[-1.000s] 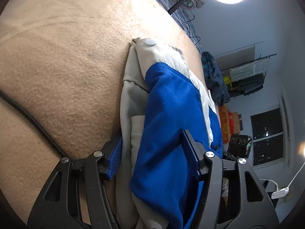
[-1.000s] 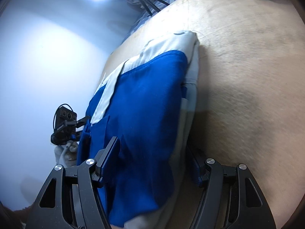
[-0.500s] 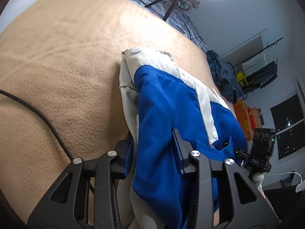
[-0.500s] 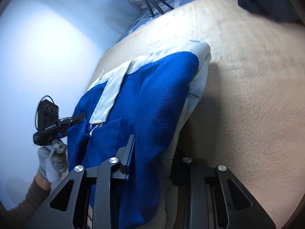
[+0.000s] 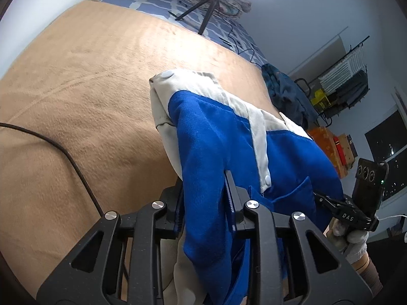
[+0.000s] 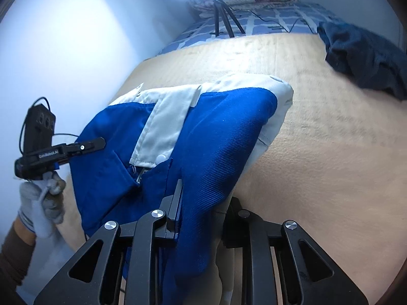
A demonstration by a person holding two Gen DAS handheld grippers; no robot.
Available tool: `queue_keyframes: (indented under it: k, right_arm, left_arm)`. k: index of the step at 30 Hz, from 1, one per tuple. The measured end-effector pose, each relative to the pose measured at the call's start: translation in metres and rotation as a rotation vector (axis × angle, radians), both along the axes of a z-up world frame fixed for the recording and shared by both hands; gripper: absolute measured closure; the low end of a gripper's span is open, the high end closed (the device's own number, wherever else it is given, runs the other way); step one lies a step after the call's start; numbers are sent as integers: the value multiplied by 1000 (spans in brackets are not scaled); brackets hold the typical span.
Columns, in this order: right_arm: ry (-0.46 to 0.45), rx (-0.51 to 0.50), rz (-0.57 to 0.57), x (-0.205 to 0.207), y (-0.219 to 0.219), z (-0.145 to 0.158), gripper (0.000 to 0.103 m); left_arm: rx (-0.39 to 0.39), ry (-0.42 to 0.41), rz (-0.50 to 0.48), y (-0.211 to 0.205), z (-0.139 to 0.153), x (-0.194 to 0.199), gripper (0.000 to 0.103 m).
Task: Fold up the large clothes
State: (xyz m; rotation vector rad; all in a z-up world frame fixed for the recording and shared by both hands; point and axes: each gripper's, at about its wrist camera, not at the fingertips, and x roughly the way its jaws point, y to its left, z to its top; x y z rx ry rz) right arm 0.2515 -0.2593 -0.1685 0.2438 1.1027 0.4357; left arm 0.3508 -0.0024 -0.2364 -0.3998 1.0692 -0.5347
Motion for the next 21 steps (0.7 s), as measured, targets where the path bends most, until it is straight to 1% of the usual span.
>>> queue_keyframes:
  k: [6,7,12,16,21]
  right_arm:
    - [-16,-74,2,-9,-11,13,83]
    - [-19,-80,0,-4,-11,12,83]
    - [-46,-107,-20,-17,-26,28,83]
    - [-67,-125,-36,-26,-42,43,83]
    - [-92,-145,-55,-26,-65,57,83]
  left_arm:
    - [7,-9,-33,-17,12,-20,78]
    - [6,-11,-37,-20,14,-23,78]
    - [-2,-35,-68,-41,30,-34,78]
    - [-1,-60,-97,-60,44,-39,78]
    - [9,-81,-139,-91,57,-36,78]
